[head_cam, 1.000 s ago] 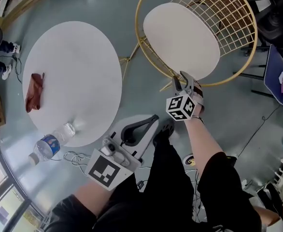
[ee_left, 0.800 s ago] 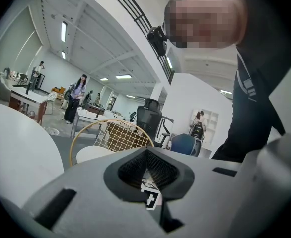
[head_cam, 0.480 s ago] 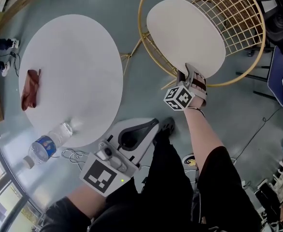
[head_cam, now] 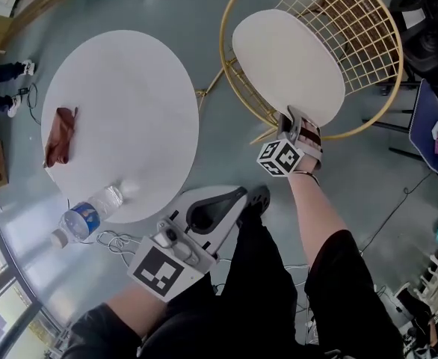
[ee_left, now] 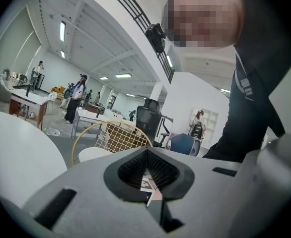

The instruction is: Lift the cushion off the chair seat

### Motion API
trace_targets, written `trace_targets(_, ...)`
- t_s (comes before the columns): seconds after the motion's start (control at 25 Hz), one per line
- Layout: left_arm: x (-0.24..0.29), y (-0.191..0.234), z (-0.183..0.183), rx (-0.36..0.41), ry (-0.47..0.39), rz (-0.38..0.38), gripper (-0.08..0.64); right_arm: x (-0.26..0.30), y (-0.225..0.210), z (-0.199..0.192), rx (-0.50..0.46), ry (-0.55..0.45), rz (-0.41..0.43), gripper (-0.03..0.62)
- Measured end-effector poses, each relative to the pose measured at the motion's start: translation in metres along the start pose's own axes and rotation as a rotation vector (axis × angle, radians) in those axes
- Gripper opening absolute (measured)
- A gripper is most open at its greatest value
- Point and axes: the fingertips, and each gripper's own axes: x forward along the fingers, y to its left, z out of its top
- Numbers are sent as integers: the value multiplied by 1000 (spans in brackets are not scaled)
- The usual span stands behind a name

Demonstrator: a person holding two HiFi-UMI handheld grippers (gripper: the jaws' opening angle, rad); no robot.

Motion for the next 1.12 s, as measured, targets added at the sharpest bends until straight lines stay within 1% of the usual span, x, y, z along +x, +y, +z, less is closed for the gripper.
trace_targets(0.24, -11, -19, 39, 7, -13, -1, 14, -43, -41, 12, 21, -20, 3, 63)
trace_targets(0.32, -15, -34, 63, 10, -5, -2, 14, -68, -60, 14, 32, -24, 12, 58)
trace_targets(0.44, -18, -49, 98, 46, -10, 6, 14, -95, -95, 23, 53, -46, 9, 53)
trace_targets(0.6, -24, -43, 101, 62, -28, 1, 14, -103, -110, 32, 86, -49, -7, 49)
trace_targets(0.72, -33, -49, 108, 61, -32, 3, 14, -124, -121, 41, 118, -65, 2, 48)
trace_targets(0.8, -37, -56, 115, 56, -29, 3, 14, -145, -131, 47, 139, -82, 7, 47)
trace_targets(1.12, -55, -86, 159, 26, -99, -1, 14, -248, -162, 80, 216, -172, 63, 44)
